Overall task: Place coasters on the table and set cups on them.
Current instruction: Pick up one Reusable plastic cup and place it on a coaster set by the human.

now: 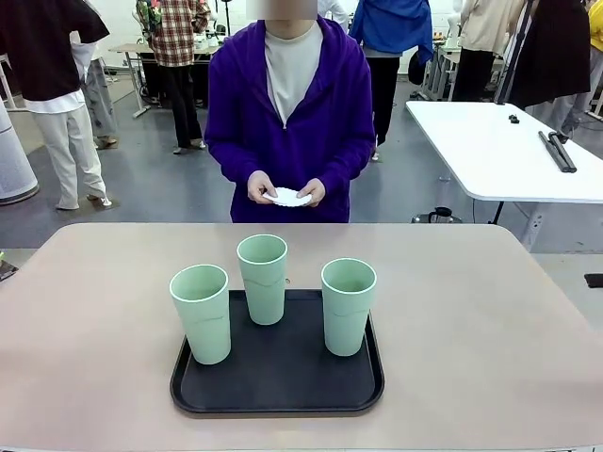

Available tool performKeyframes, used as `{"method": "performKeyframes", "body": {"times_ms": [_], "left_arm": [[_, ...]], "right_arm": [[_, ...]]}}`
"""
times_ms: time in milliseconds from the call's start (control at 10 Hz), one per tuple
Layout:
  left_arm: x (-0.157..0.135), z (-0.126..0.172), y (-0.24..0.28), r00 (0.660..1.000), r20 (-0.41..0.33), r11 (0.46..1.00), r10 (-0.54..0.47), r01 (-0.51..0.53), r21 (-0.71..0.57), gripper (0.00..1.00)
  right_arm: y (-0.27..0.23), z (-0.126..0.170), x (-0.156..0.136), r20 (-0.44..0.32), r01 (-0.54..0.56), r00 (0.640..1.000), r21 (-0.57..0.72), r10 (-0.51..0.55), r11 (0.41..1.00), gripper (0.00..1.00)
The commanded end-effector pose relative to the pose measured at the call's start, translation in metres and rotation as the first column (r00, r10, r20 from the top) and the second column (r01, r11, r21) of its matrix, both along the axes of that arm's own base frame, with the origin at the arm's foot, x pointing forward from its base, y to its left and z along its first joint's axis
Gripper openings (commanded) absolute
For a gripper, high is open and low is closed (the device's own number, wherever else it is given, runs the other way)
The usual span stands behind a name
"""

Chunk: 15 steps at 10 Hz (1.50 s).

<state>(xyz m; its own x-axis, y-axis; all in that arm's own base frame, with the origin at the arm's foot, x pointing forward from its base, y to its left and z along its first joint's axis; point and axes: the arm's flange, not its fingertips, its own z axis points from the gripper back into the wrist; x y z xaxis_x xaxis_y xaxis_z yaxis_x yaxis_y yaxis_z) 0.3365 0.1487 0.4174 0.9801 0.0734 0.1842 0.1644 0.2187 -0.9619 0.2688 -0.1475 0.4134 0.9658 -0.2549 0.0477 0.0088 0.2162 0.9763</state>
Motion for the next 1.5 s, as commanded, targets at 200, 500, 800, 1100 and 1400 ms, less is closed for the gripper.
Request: {"method": "performKeyframes", "body": {"times_ms": [200,500,800,1100,1400], "left_arm": [[0.004,0.001,-0.004,1.0,0.0,1.0,0.006,-0.006,0.002,1.0],[0.004,0.001,-0.004,1.0,0.0,1.0,0.006,-0.006,0.002,1.0],[0.004,0.001,-0.004,1.0,0.0,1.0,0.006,-0.006,0.002,1.0],[0.004,0.001,-0.004,1.0,0.0,1.0,0.006,-0.006,0.002,1.0],[0.004,0.001,-0.004,1.0,0.0,1.0,0.006,-0.006,0.002,1.0]], "right_arm": [[0.0,-0.005,0.001,-0.016,-0.002,1.0,-0.011,0.002,1.0,1.0],[0.0,-0.005,0.001,-0.016,-0.002,1.0,-0.011,0.002,1.0,1.0],[0.0,-0.005,0.001,-0.016,-0.002,1.0,-0.011,0.002,1.0,1.0],[0.0,-0.005,0.001,-0.016,-0.002,1.0,-0.011,0.002,1.0,1.0],[0.0,-0.005,0.001,-0.016,-0.002,1.0,-0.011,0.002,1.0,1.0]]}}
